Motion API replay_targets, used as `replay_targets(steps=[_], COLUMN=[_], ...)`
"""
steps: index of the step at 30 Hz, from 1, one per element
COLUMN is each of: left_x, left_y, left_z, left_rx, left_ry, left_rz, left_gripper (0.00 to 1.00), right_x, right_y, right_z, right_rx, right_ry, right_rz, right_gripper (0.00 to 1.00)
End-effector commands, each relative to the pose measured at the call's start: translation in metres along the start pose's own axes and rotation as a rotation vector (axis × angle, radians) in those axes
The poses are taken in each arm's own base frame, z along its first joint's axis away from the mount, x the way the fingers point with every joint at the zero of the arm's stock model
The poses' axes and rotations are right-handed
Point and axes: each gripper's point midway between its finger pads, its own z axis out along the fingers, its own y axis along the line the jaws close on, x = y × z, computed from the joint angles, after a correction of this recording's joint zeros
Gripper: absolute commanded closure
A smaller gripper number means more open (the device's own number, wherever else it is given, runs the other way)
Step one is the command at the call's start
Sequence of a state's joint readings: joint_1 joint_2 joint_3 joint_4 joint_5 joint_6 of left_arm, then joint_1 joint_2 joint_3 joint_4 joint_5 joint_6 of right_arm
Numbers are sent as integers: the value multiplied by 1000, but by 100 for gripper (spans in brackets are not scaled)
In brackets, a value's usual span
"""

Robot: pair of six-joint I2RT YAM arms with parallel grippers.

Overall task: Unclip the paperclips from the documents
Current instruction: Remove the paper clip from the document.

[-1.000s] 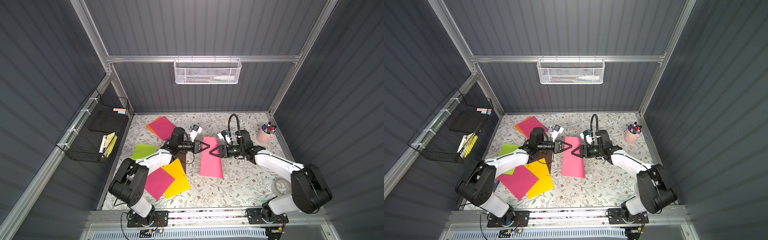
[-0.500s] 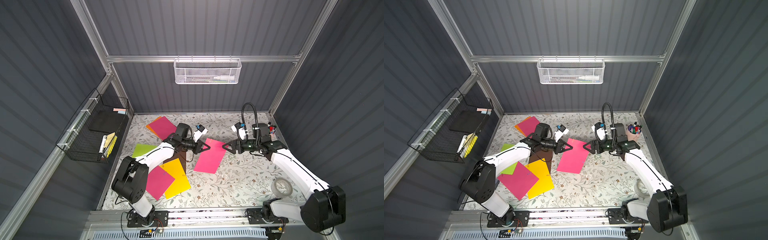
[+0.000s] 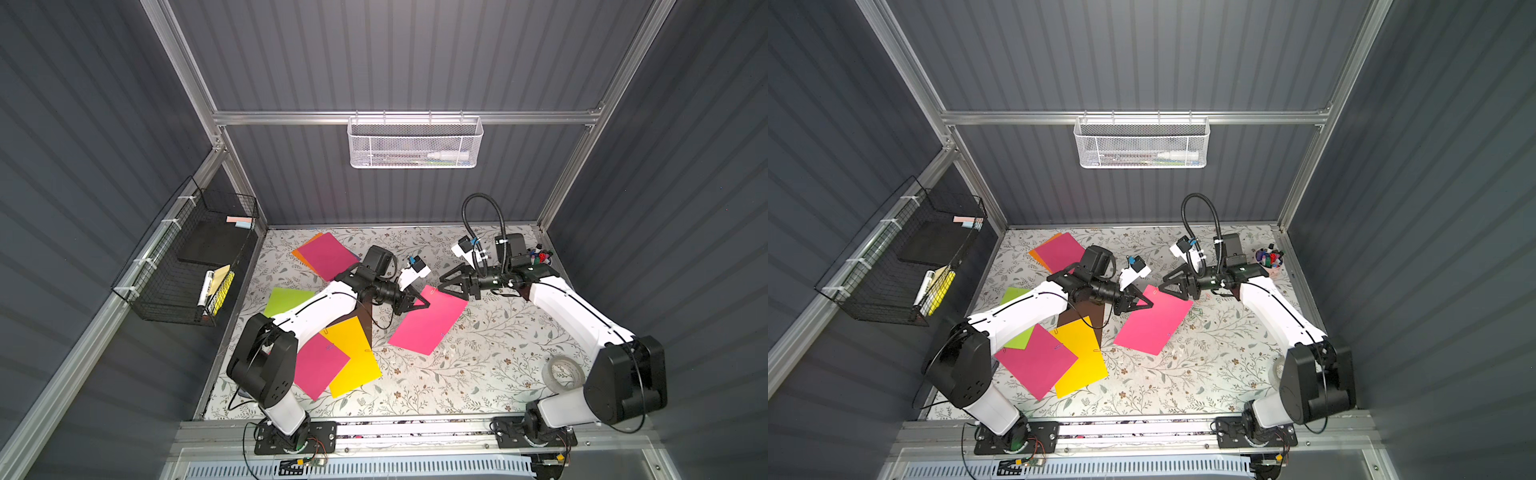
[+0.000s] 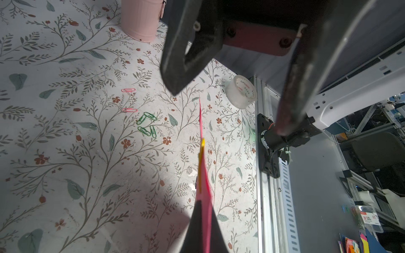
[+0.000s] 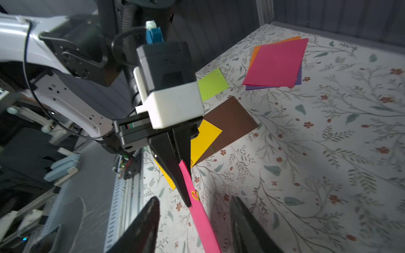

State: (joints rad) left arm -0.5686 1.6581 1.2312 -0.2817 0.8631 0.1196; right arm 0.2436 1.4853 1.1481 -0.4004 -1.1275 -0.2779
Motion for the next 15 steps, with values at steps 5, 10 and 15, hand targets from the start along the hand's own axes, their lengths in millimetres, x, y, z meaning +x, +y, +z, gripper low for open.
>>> replay_targets(steps=[5, 10, 15], left_x=[-5, -7, -9], left_y=[-5, -6, -9], left_z=[-2, -2, -2], left_rx=[18, 31, 46], left_ry=[8, 4, 0], left_rz=[29, 35, 38], left_gripper=[100, 100, 100], right_x=[0, 2, 7], right_y=[17, 11, 5], right_z=[3, 9, 16], right_rx=[-141, -135, -114], right_ry=[-20, -7, 21], right_rz=[-32, -7, 5], right_gripper=[56, 62, 65])
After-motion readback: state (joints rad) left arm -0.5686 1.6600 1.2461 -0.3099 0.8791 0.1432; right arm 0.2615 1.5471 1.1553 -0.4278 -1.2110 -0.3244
